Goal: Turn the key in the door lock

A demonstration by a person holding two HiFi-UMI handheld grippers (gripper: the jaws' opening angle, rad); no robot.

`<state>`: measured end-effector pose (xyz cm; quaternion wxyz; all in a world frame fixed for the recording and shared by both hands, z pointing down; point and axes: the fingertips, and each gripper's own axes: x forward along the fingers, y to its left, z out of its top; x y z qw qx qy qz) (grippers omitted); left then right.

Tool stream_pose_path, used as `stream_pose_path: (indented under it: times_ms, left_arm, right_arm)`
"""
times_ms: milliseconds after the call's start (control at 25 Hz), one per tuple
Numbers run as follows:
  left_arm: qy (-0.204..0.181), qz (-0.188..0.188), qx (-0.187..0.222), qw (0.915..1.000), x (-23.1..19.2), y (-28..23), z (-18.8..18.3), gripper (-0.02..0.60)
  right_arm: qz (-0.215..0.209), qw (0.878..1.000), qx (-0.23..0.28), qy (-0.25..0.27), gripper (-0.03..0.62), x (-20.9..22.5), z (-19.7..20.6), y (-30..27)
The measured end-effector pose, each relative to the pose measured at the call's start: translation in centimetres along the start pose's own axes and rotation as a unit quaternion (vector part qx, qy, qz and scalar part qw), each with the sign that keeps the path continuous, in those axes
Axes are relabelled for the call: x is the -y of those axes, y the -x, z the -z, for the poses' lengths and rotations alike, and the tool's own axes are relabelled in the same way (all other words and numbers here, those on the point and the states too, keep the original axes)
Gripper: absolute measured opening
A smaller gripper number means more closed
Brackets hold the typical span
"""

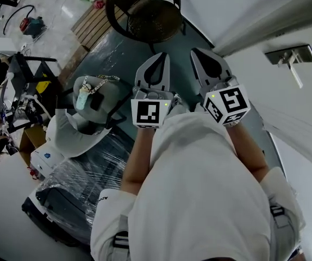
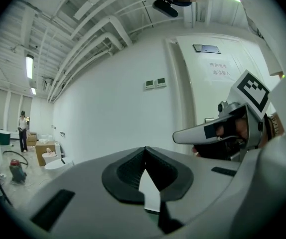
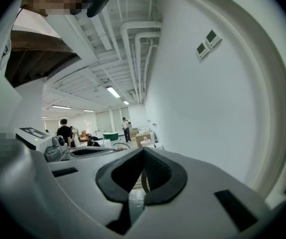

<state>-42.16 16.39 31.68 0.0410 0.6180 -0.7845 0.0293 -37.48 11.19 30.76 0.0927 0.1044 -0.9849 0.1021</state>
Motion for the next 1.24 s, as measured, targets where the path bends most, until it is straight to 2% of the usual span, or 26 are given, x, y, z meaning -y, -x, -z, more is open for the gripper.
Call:
stream_pose_path:
  times_ms: [200,440,760,1240]
  left_arm:
    - [0.015,-0.039,-0.015,0.999,-1.8,1.5,0.3,0.009]
    - [0.03,-0.078,-0.035,0.9959,-2.6,1.3,1.1,0.009]
    - [0.043,-0.106,-0.052,0.9921,-1.3,1.1,2.1,0.009]
    - [0.056,-0.158,-0.077,0.9828,-2.0,2.5,3.9,0.009]
  right_arm:
    - [-0.039,0.999,-0.005,0.001,0.0,-1.8,0.0,-1.6]
    - [-0.073,0.997,-0.023,0.0,0.0,-1.5,1.0,-3.0]
    - [-0.11,0.993,-0.041,0.0,0.0,-0.5,1.6,-3.2]
    - [-0.154,0.986,-0.066,-0.001,0.0,-1.8,3.4,-3.8]
